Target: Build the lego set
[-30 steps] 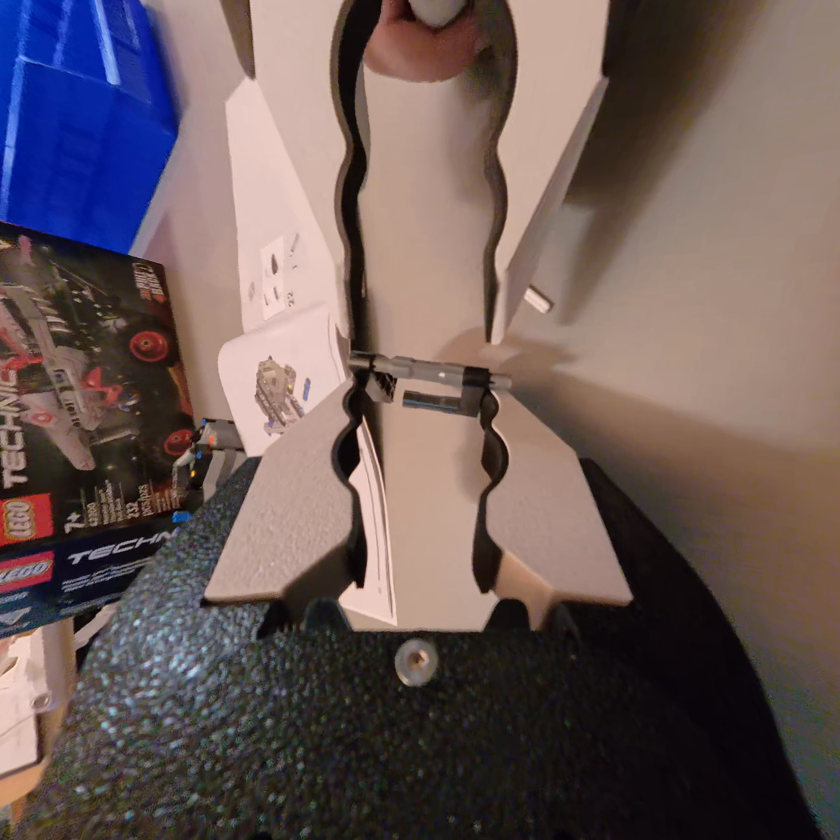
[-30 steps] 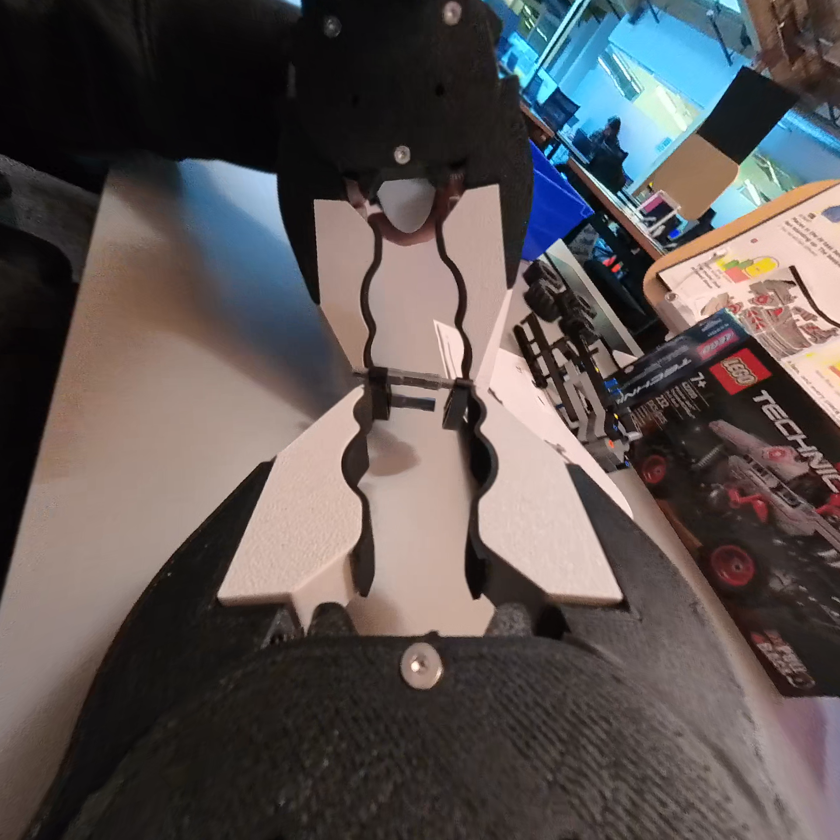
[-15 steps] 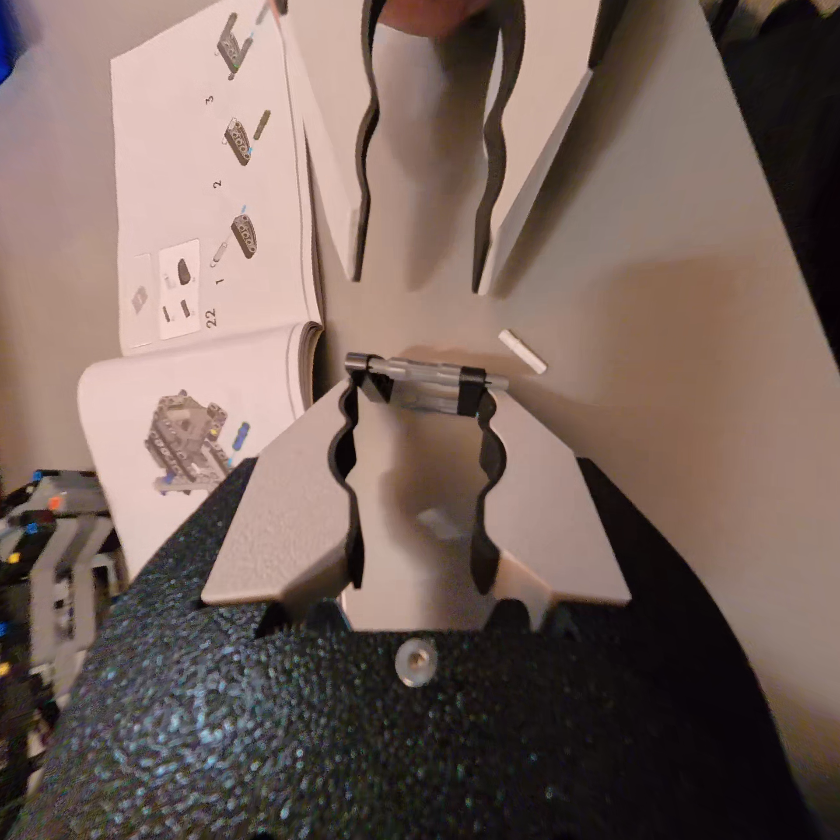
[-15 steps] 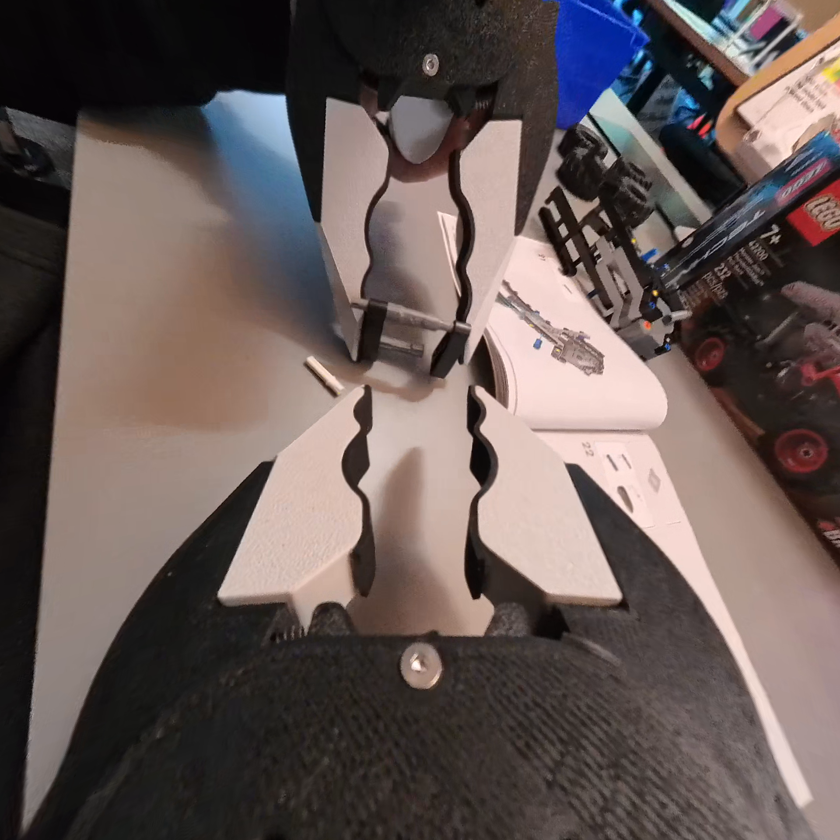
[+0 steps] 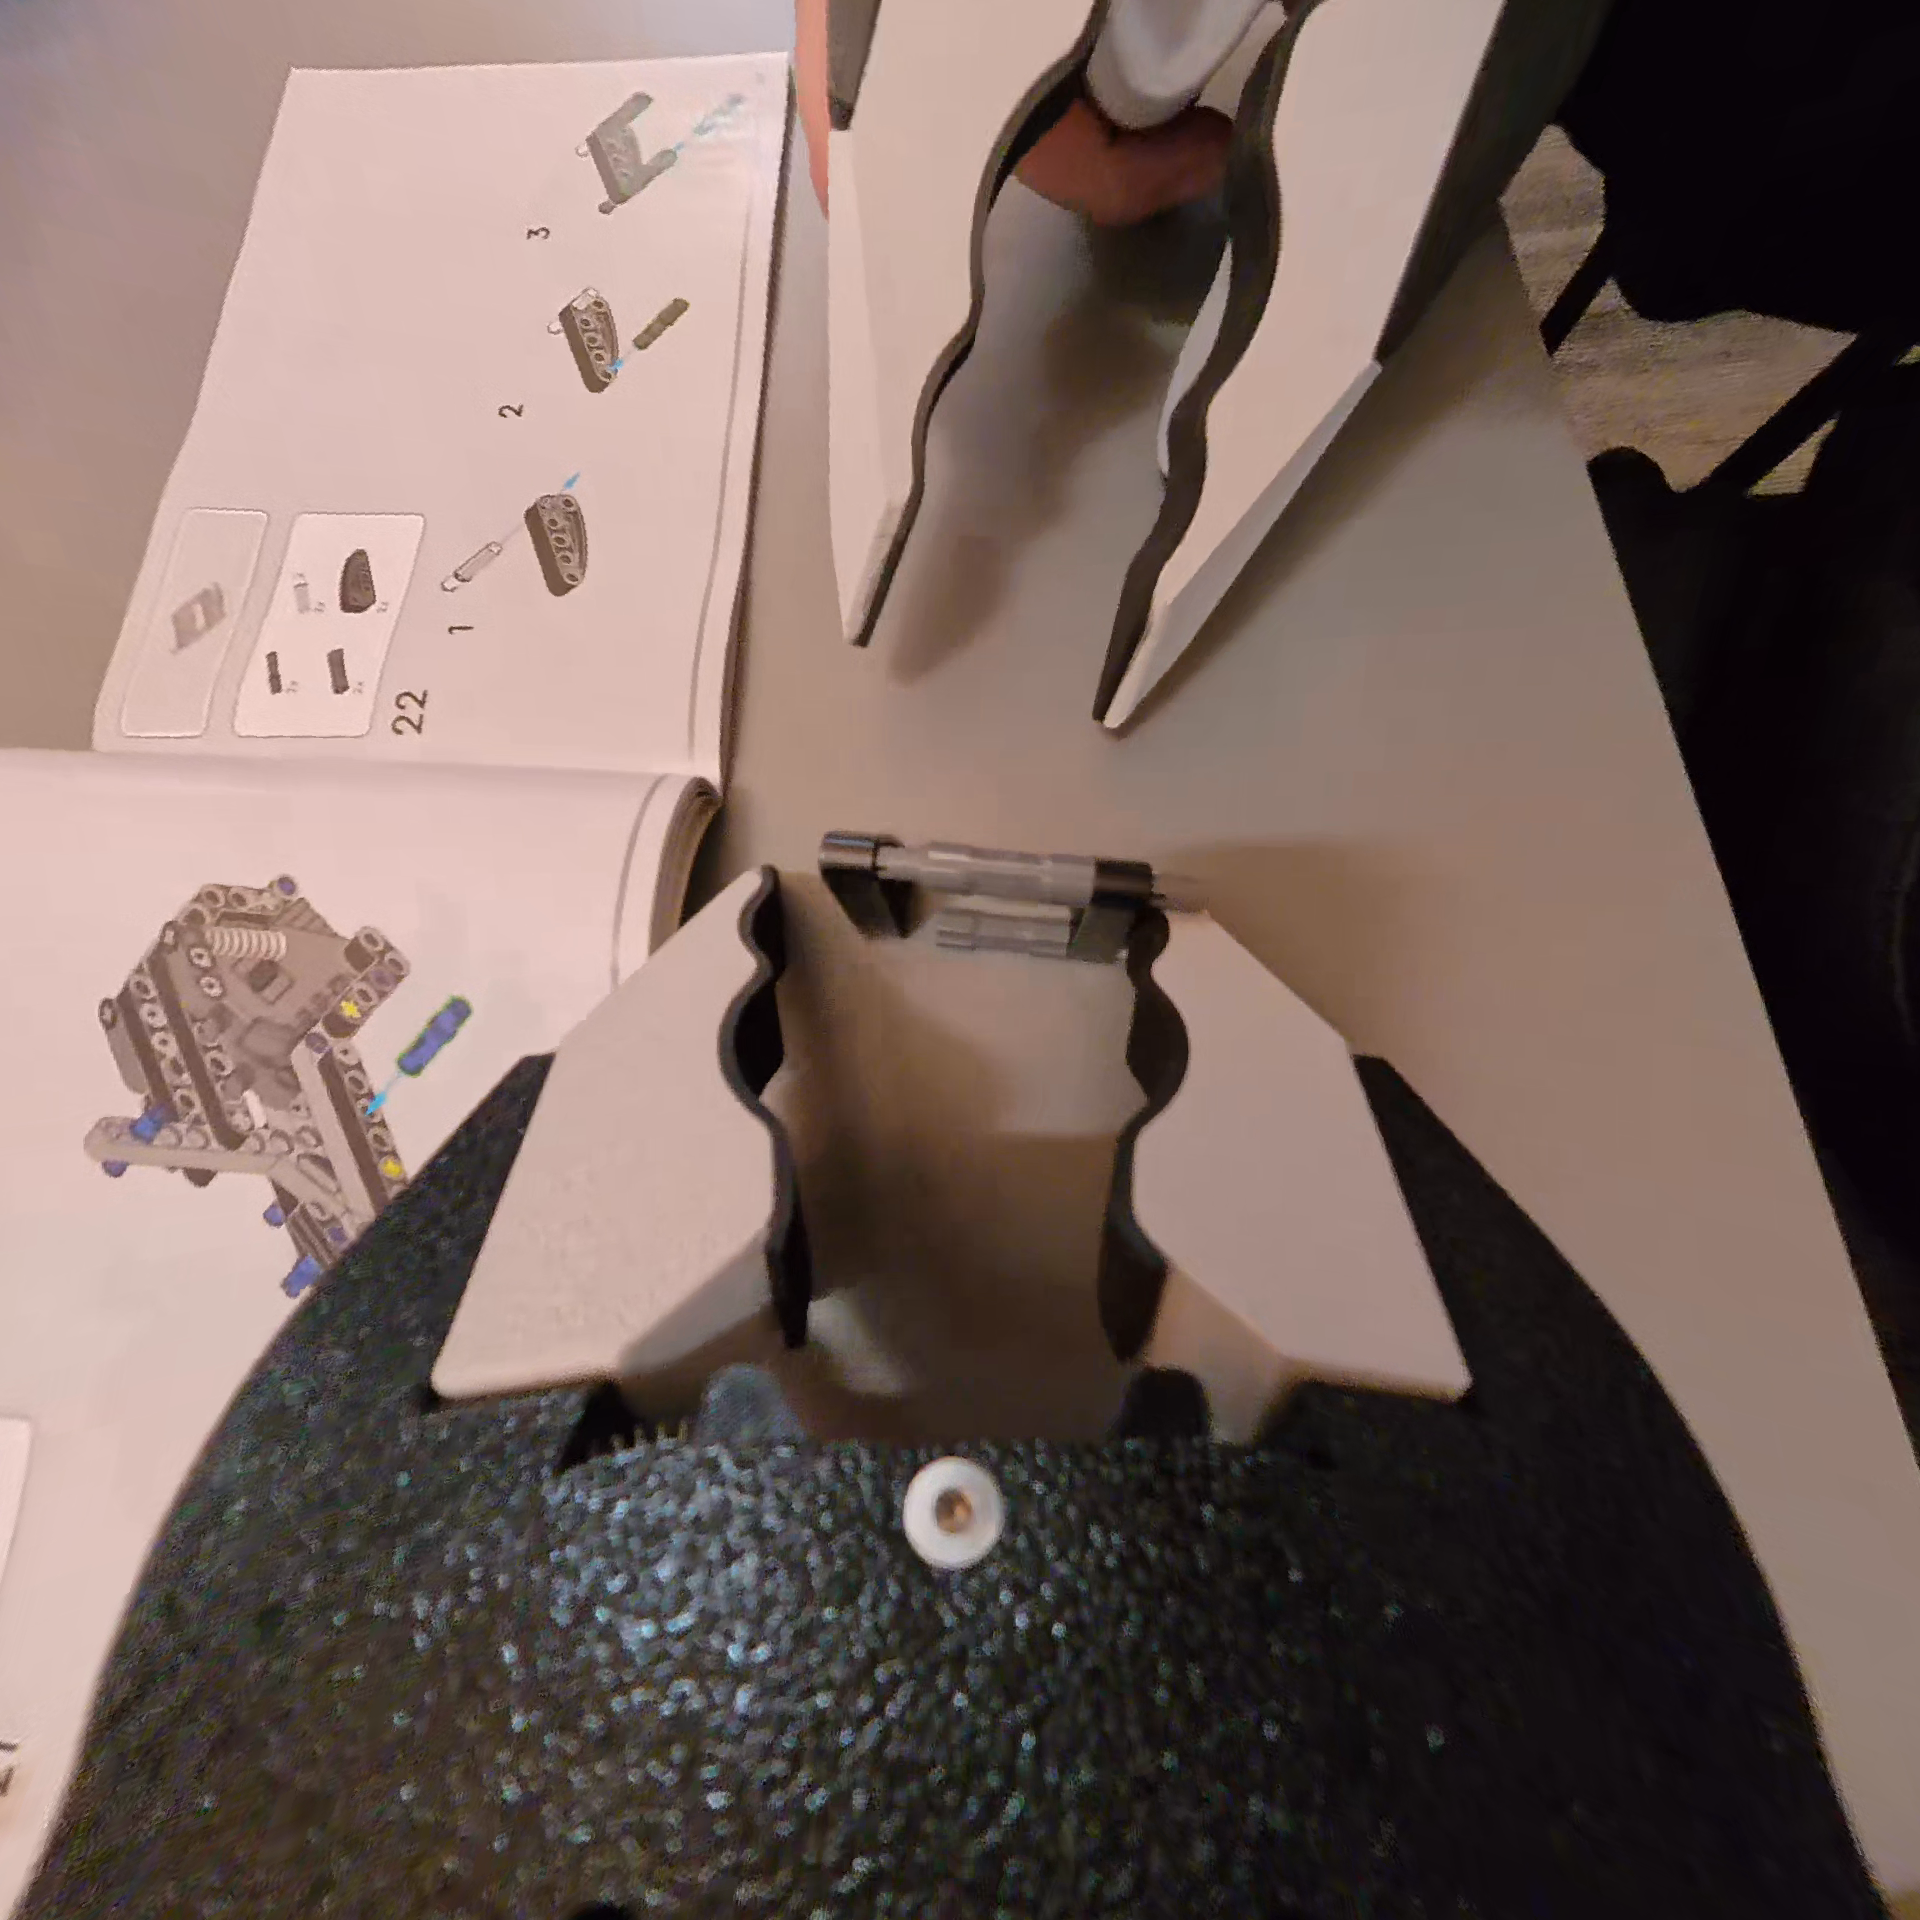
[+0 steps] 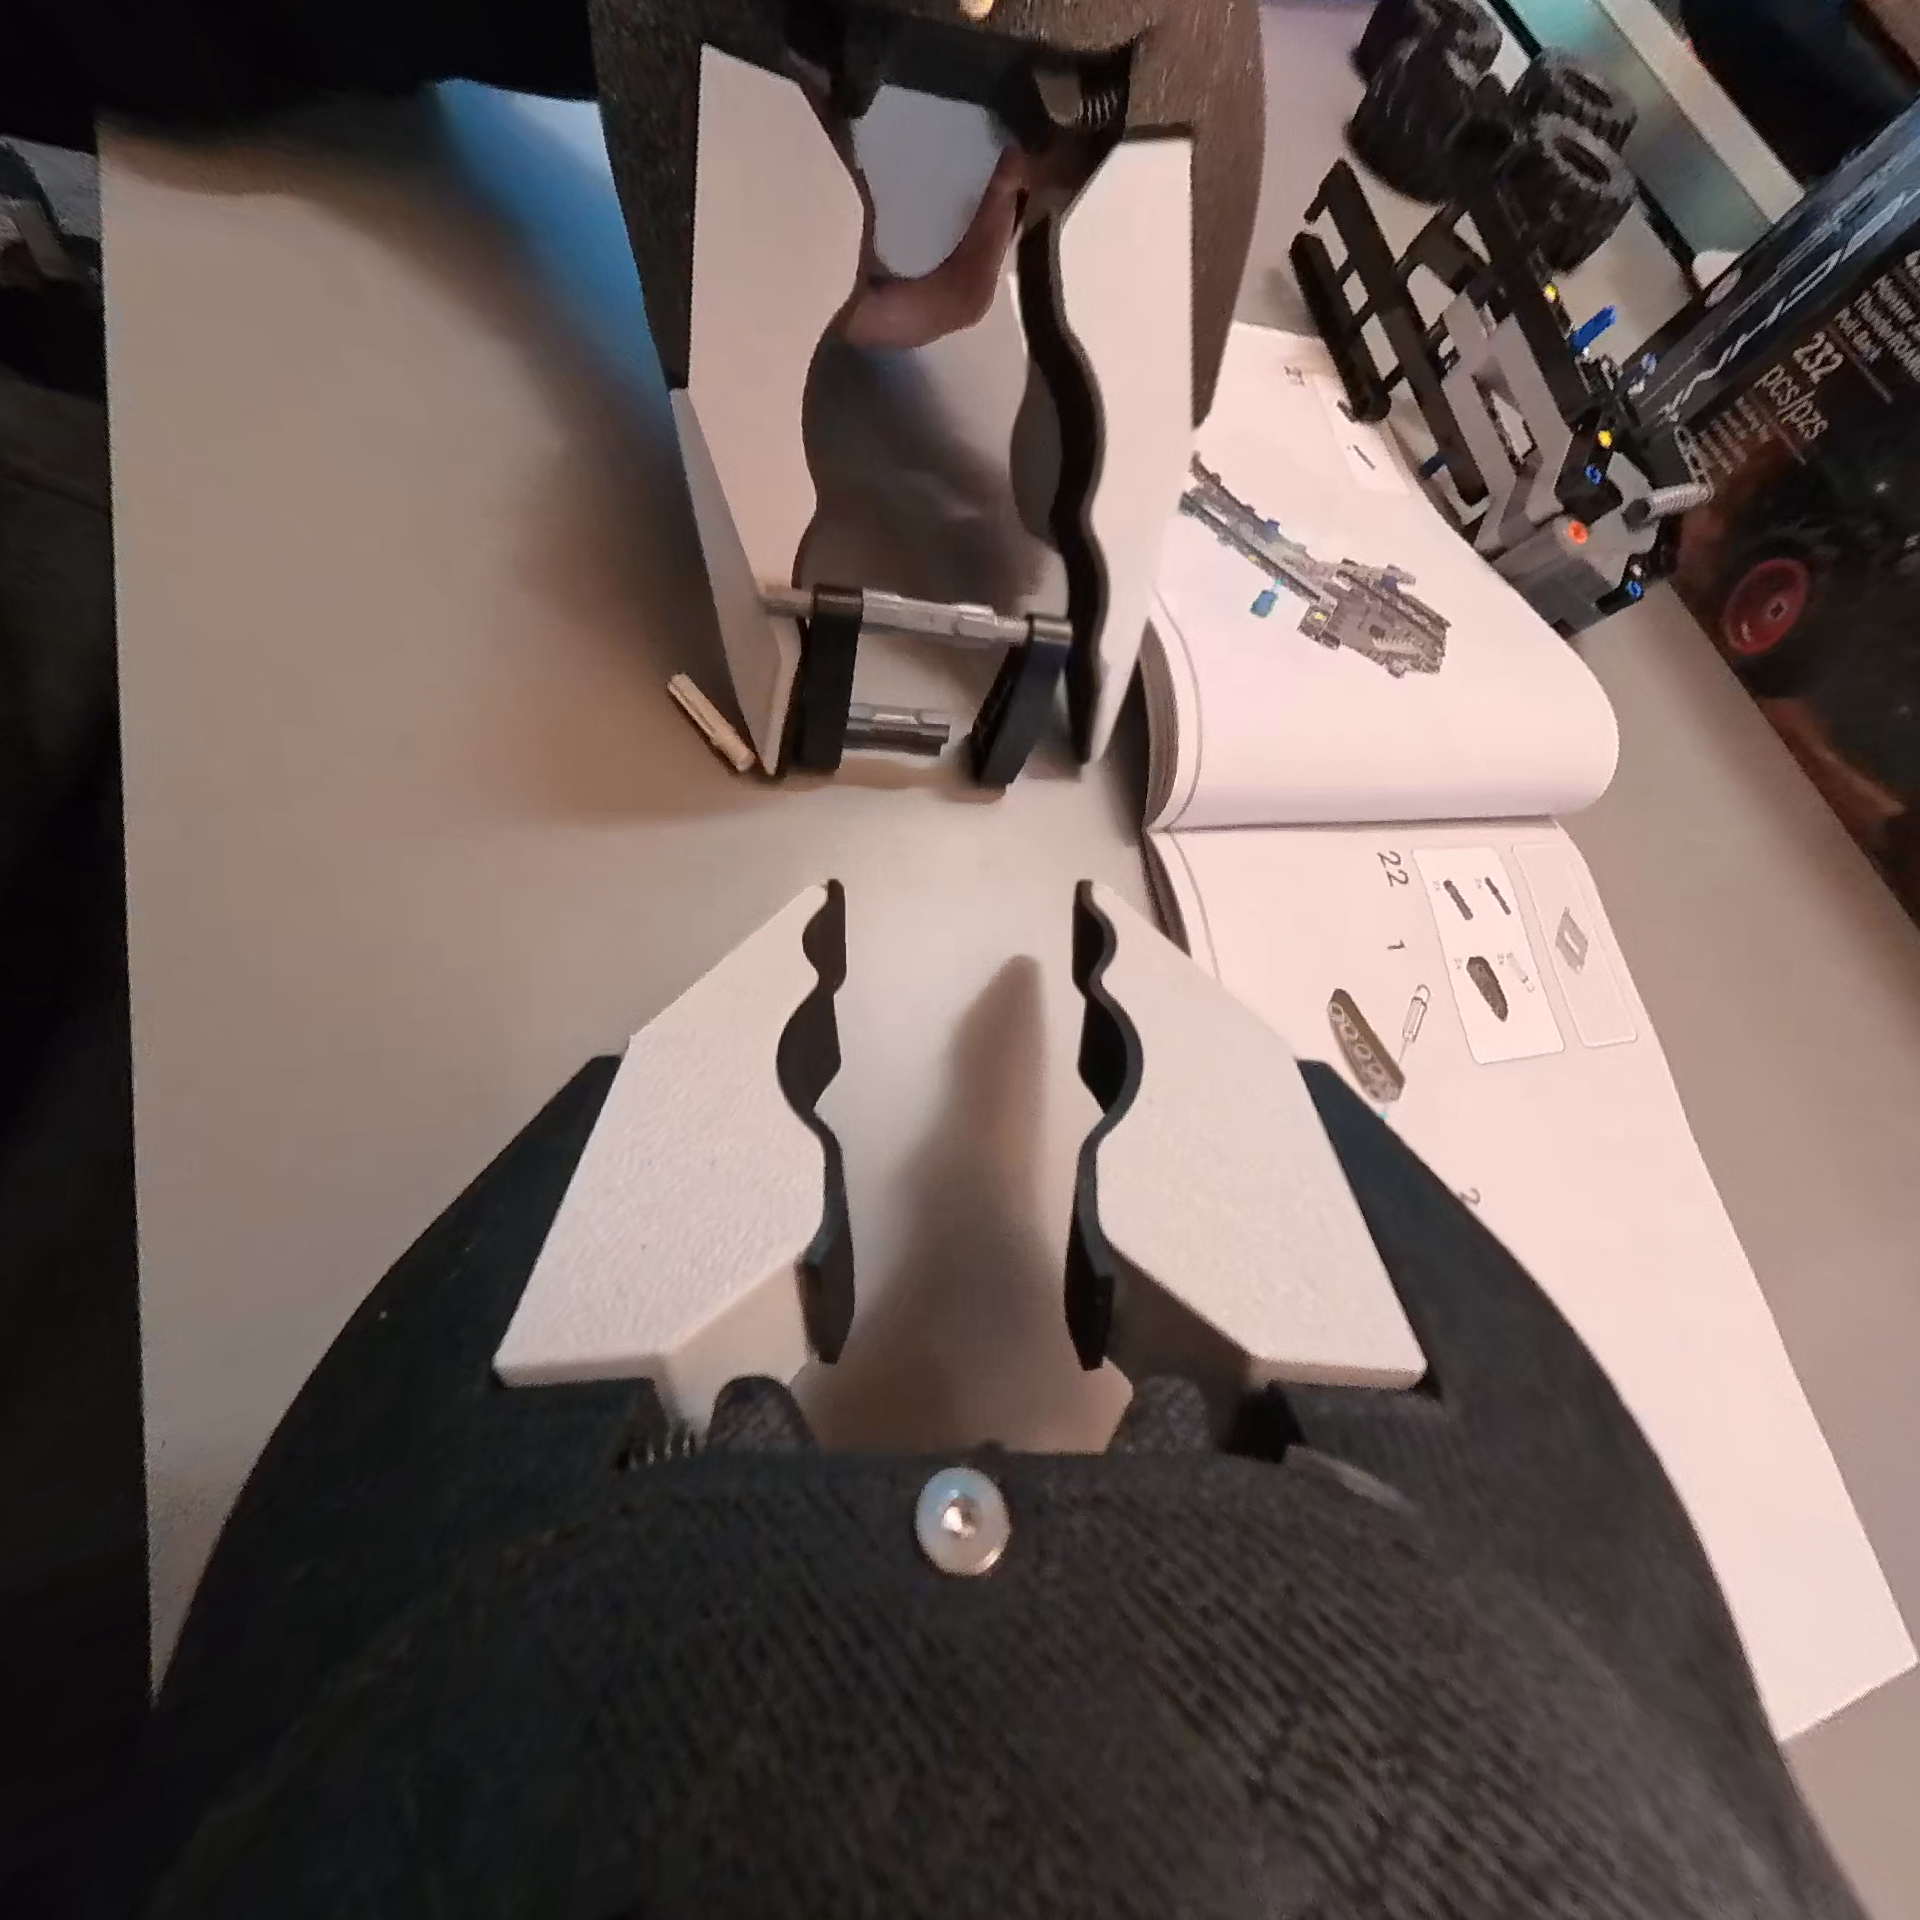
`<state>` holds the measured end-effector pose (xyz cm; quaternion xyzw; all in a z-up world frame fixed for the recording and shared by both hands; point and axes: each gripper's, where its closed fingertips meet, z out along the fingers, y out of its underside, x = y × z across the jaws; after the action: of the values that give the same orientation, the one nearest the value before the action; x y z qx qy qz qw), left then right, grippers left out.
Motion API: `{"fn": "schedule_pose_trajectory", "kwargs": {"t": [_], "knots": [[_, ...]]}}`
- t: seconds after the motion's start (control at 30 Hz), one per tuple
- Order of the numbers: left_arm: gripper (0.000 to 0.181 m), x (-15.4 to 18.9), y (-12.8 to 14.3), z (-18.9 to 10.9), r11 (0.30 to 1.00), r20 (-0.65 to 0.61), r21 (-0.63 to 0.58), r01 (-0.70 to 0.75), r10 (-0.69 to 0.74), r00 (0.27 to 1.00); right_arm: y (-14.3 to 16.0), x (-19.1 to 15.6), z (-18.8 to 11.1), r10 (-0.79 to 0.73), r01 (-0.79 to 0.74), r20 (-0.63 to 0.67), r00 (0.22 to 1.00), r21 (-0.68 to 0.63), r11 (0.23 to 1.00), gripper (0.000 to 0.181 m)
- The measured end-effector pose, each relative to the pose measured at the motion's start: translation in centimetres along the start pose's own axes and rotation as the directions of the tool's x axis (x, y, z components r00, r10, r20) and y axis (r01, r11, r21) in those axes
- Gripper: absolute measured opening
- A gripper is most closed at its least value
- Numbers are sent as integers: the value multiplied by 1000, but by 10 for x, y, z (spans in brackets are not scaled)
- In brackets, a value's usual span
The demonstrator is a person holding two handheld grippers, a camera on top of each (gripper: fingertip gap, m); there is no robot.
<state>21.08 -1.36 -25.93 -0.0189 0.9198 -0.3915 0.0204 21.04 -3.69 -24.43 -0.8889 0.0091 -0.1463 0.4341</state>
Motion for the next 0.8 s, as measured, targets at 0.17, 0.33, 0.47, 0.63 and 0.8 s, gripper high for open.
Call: {"fn": "schedule_pose_trajectory", "kwargs": {"t": [0.17, 0.33, 0.47, 0.63, 0.8], "knots": [[60, -4, -6, 2, 999, 57, 6, -33, 32, 998, 5, 4, -5, 9, -9, -15, 1000, -6, 1000, 41], [54, -2, -17, 1, 994, 90, 11, -107, 105, 990, 4, 8, -7, 6, -6, -37, 999, 7, 1000, 40], [54, -6, -12, -7, 974, 152, -122, -193, 211, 966, -7, 5, -8, 3, -2, -29, 1000, 48, 999, 39], [61, -2, -21, -5, 968, 161, -161, -192, 217, 963, -22, -3, -8, -22, 22, -6, 1000, 90, 996, 41], [65, -8, -16, -1, 972, 196, -185, -143, 179, 964, -6, -1, -9, -30, 31, -23, 999, 15, 999, 42]]}}
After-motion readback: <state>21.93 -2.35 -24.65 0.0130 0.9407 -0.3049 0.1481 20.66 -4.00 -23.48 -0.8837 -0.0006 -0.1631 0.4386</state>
